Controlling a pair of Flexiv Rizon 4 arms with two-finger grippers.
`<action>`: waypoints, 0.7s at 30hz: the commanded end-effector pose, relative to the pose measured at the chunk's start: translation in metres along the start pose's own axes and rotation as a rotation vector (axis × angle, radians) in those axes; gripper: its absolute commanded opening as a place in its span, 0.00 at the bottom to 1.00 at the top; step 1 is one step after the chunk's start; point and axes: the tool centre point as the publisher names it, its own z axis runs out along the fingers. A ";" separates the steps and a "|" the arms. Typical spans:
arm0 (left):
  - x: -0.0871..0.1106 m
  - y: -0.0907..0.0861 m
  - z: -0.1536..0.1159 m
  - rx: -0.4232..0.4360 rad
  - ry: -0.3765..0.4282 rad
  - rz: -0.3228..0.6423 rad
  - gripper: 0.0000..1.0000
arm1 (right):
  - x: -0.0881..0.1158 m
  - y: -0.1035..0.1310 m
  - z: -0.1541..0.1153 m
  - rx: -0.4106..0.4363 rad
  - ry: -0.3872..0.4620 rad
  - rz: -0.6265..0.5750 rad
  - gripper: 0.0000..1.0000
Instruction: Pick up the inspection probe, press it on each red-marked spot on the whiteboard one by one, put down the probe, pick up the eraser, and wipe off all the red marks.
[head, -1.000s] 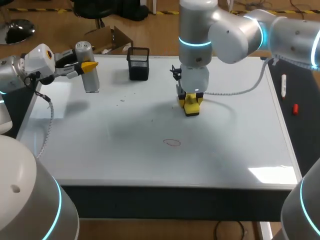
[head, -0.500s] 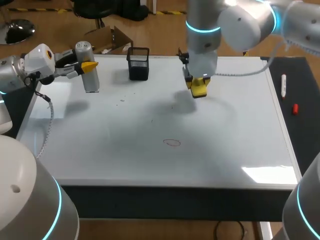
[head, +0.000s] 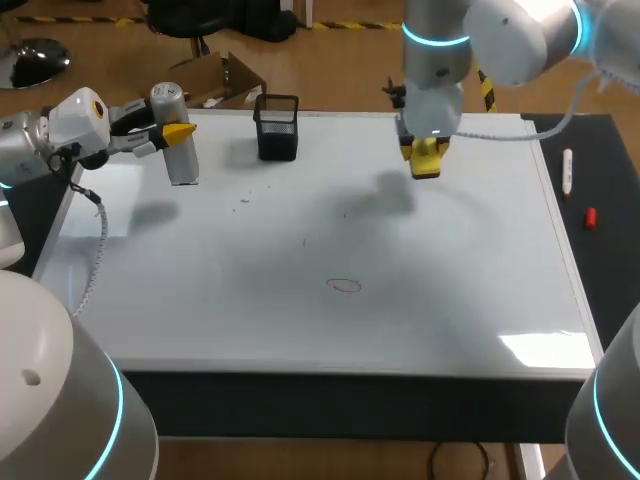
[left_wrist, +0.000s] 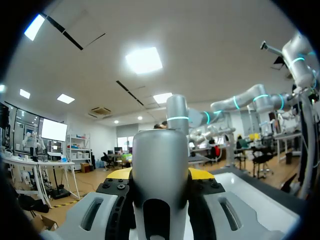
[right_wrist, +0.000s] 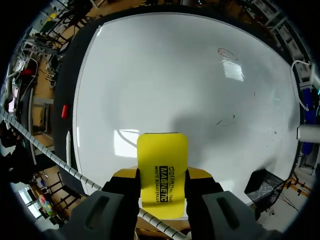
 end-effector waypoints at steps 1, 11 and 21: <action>0.002 -0.001 0.001 -0.001 -0.006 0.003 0.00 | 0.025 -0.005 0.000 -0.007 -0.030 0.023 0.00; 0.002 -0.001 0.001 -0.001 -0.006 0.003 0.00 | 0.071 -0.009 0.009 -0.045 -0.035 0.116 0.00; 0.002 -0.001 0.001 -0.001 -0.006 0.003 0.00 | 0.088 -0.008 0.011 -0.051 -0.039 0.175 0.00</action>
